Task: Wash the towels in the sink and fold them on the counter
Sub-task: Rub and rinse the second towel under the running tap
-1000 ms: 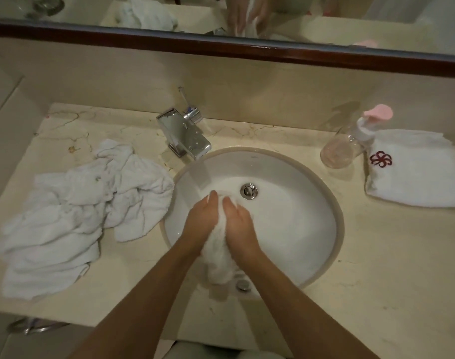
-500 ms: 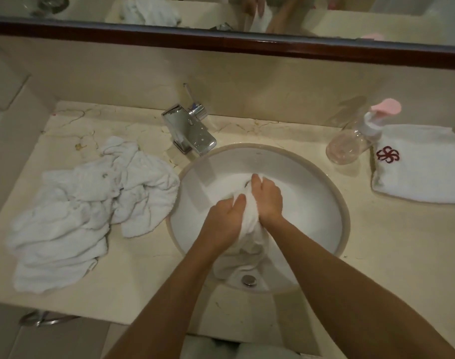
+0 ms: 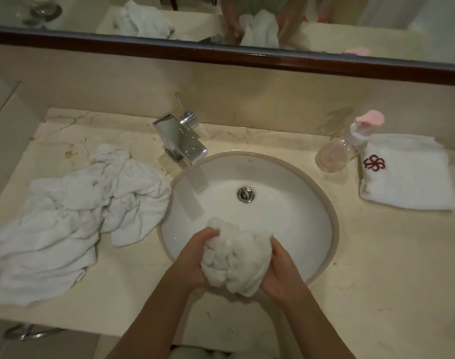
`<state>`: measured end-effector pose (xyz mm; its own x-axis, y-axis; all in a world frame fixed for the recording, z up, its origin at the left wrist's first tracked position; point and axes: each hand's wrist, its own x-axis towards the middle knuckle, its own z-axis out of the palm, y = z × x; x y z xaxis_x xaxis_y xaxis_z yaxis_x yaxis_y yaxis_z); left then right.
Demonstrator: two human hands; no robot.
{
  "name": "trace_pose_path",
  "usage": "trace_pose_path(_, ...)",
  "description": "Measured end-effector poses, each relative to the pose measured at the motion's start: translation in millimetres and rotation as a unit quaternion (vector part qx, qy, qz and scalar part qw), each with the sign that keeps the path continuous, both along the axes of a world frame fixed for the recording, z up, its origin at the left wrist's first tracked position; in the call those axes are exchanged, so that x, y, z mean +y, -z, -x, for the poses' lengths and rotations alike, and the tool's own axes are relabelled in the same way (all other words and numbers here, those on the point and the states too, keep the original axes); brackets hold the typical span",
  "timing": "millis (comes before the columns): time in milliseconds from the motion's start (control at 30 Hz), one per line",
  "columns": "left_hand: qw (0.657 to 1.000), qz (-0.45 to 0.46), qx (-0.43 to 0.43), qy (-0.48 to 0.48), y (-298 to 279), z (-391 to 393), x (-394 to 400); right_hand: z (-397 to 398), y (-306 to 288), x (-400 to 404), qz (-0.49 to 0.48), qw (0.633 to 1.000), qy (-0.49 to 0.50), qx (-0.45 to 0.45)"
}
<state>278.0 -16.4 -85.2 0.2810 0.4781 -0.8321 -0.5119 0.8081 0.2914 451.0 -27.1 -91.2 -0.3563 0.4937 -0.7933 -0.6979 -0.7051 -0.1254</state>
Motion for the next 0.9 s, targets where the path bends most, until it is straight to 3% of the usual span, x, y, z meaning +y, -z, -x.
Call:
trace_pose_path(67,0.994,-0.036,0.101,0.025,9.1,-3.2,11.1,14.4,-12.1,10.6,-0.069,0.988,-0.081,-0.116)
trace_pose_path(100,0.983,-0.057,0.168,0.036,12.1,-5.3,17.5,24.5,-18.3,15.8,-0.138,0.945,-0.185,-0.231)
trace_pose_path(167,0.94,-0.136,0.306,0.063,12.8,-11.0,27.7,41.8,-22.4,26.6,-0.263,0.794,-0.368,-0.407)
trace_pose_path(200,0.903,-0.173,0.381,0.096,11.7,-15.0,28.9,47.6,-20.8,33.0,-0.294,0.736,-0.406,-0.455)
trace_pose_path(233,0.871,-0.189,0.438,0.115,6.9,-19.8,27.5,50.8,-18.5,41.7,-0.306,0.7,-0.41,-0.498)
trace_pose_path(300,0.863,-0.189,0.459,0.088,-3.6,-29.1,17.9,50.2,-16.3,63.6,-0.28,0.668,-0.384,-0.573)
trace_pose_path(367,0.837,-0.224,0.487,0.113,-12.1,-32.4,11.8,46.2,-7.5,84.2,-0.234,0.674,-0.364,-0.598)
trace_pose_path(433,0.816,-0.256,0.503,0.12,-20.4,-27.7,20.6,49.4,-4.3,87.7,-0.229,0.707,-0.369,-0.558)
trace_pose_path(500,0.847,-0.181,0.497,0.062,-14.8,-12.9,44.5,59.6,-12.9,73.8,-0.268,0.731,-0.395,-0.487)
trace_pose_path(567,0.902,-0.092,0.423,-0.006,-8.9,0.7,63.3,66.5,-22.9,61.3,-0.307,0.716,-0.429,-0.458)
trace_pose_path(633,0.919,-0.097,0.383,0.003,-2.3,-2.6,61.2,64.2,-16.6,68.9,-0.303,0.686,-0.405,-0.522)
trace_pose_path(700,0.903,-0.172,0.385,0.086,-6.7,-23.0,45.5,54.7,-1.1,91.4,-0.204,0.742,-0.299,-0.564)
trace_pose_path(800,0.839,-0.241,0.458,0.164,-16.1,-37.4,33.2,46.4,10.3,96.8,-0.138,0.815,-0.21,-0.523)
trace_pose_path(900,0.885,-0.142,0.429,0.11,-6.8,-15.5,49.6,59.9,0.0,75.6,-0.212,0.832,-0.229,-0.459)
